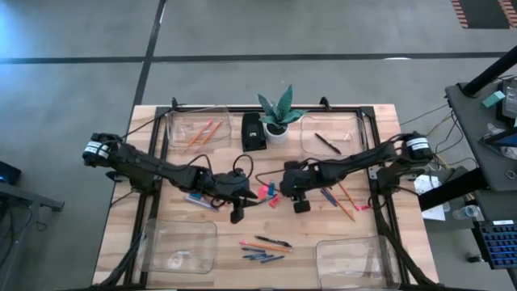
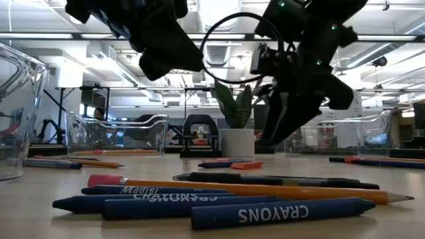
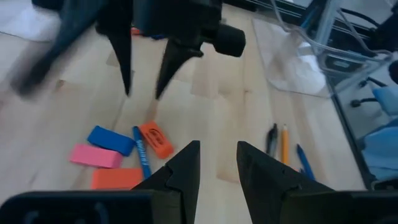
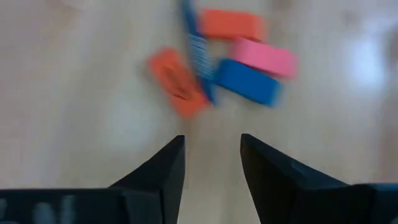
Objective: Sort crayons/erasers/pens/pencils in bins
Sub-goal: Put the orange eraser into the bottom right transparent bin
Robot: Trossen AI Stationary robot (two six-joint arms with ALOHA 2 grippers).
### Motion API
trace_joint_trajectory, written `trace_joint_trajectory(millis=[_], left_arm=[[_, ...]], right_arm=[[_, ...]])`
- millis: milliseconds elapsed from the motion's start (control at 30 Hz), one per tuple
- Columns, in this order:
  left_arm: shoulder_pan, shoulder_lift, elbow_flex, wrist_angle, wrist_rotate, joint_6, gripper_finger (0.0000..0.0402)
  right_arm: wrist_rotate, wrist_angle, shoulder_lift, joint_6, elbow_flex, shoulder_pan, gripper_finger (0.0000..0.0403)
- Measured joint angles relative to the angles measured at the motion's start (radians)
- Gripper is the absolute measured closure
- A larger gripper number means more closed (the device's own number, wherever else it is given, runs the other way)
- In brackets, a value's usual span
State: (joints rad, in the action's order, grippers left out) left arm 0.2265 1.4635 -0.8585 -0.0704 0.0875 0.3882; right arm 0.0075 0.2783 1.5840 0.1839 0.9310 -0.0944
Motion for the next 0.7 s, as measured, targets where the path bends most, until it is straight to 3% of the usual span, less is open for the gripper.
trace_joint_trajectory(millis=[400,700], left_arm=[[0.061,0.000,0.000,-0.002,0.005,0.052,0.0310],[0.062,0.000,-0.005,-0.005,0.024,0.051,0.0310]], right_arm=[[-0.069,-0.121,0.121,-0.001,0.000,-0.002,0.0275],[-0.071,-0.194,0.132,-0.001,0.002,-0.004,0.0275]])
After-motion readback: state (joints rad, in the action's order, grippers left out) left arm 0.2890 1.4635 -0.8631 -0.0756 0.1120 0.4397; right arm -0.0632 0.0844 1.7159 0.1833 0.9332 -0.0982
